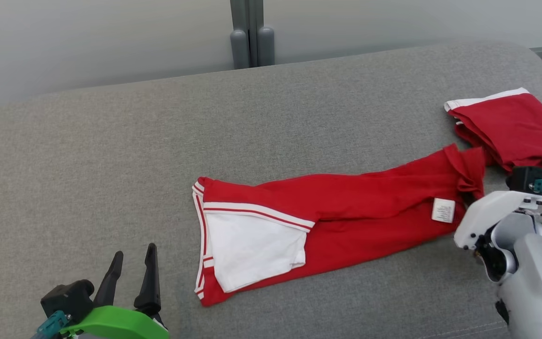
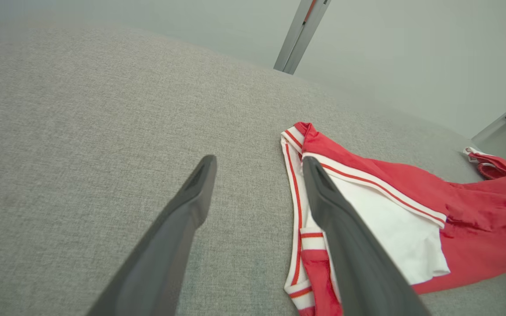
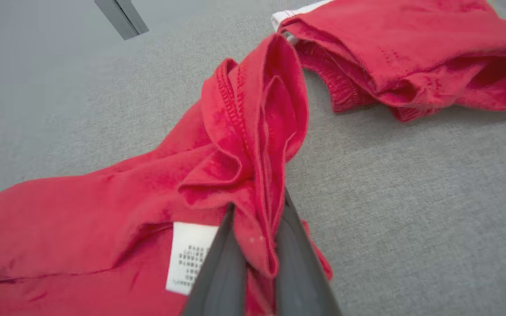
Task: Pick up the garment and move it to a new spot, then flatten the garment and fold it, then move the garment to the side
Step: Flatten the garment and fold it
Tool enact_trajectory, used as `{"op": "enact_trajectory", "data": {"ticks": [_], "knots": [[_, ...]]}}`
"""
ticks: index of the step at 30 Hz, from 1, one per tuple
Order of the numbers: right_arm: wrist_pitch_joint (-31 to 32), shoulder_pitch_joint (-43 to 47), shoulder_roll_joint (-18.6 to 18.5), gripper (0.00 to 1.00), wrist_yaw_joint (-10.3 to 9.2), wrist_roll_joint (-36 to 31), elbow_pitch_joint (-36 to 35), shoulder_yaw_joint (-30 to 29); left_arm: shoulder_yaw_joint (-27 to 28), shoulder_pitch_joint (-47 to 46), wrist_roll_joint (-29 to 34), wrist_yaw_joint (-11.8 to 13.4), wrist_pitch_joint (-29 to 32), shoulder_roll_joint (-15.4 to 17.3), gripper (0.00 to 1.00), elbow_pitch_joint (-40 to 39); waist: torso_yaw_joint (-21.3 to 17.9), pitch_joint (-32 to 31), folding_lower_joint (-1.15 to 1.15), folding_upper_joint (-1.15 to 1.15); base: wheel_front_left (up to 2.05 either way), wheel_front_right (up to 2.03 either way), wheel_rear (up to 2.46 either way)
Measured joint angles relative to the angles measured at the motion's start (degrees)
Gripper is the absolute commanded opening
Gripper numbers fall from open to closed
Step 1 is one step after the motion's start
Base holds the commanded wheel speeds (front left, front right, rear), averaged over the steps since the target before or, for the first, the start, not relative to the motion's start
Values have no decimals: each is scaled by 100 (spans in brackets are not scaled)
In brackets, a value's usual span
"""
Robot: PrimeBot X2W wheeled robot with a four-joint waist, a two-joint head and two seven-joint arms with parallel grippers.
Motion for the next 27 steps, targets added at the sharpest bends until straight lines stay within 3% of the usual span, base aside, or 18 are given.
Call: {"op": "enact_trajectory", "data": {"ticks": [12, 19, 27], "knots": [[525, 206, 719, 0, -3, 940, -1991, 1384, -9, -115, -64, -13, 29, 14, 100, 23, 237, 1, 0, 0, 0, 0, 0], [548, 228, 956, 0, -4, 1165, -2068, 2149, -77, -220, -67, -57, 11, -24, 100, 80, 575, 51, 0, 0, 0, 0, 0], [404, -39, 981, 0, -4, 1617, -1615, 3021, -218, -353, -68, -112, -14, -120, 100, 218, 1001, 124, 0, 0, 0, 0, 0]]}}
